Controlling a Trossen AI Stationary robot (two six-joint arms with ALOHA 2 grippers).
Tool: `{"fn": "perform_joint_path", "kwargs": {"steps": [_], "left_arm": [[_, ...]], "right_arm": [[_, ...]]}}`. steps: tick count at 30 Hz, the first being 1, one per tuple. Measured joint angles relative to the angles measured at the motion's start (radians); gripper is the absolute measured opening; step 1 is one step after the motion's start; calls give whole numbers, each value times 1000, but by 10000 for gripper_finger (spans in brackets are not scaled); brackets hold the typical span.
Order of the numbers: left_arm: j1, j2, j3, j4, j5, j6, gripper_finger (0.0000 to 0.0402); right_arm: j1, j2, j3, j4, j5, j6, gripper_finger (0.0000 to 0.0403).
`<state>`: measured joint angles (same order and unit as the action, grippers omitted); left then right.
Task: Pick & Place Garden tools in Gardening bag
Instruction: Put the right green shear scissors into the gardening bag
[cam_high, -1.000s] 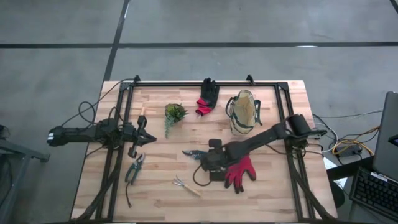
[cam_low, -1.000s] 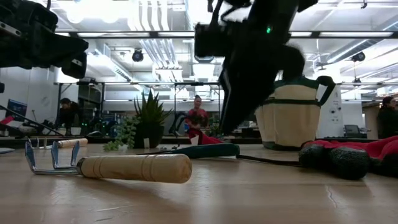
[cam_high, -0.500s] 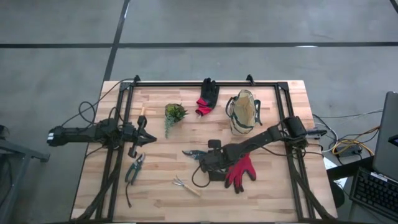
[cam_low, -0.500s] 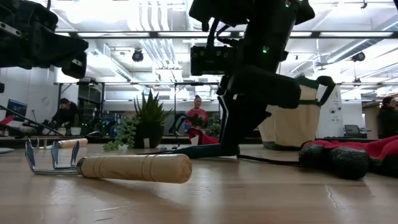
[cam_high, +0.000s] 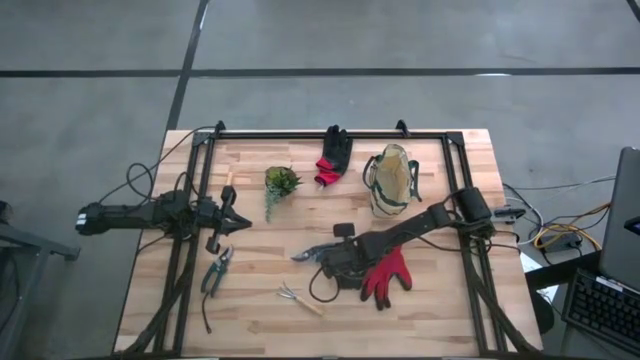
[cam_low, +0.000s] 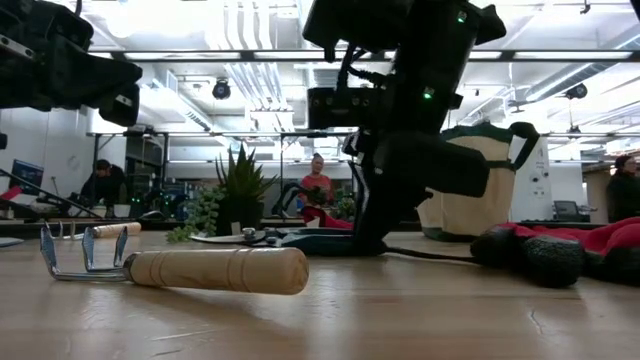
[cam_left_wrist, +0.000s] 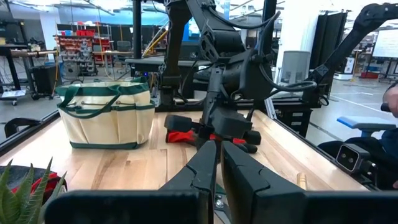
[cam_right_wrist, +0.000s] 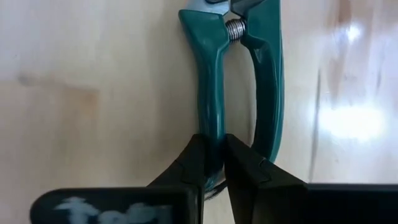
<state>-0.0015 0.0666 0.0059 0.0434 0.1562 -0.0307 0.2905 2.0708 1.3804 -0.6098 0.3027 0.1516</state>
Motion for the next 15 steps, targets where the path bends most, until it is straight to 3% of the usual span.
{"fn": "perform_joint_path", "kwargs": {"steps": [11, 15], "left_arm": [[0, 0, 0, 0, 0, 0, 28], [0, 0, 0, 0, 0, 0, 28]], "right_arm": [[7, -83, -3, -189, 75, -71, 30], [26, -143, -3, -294, 153, -78, 30]]}}
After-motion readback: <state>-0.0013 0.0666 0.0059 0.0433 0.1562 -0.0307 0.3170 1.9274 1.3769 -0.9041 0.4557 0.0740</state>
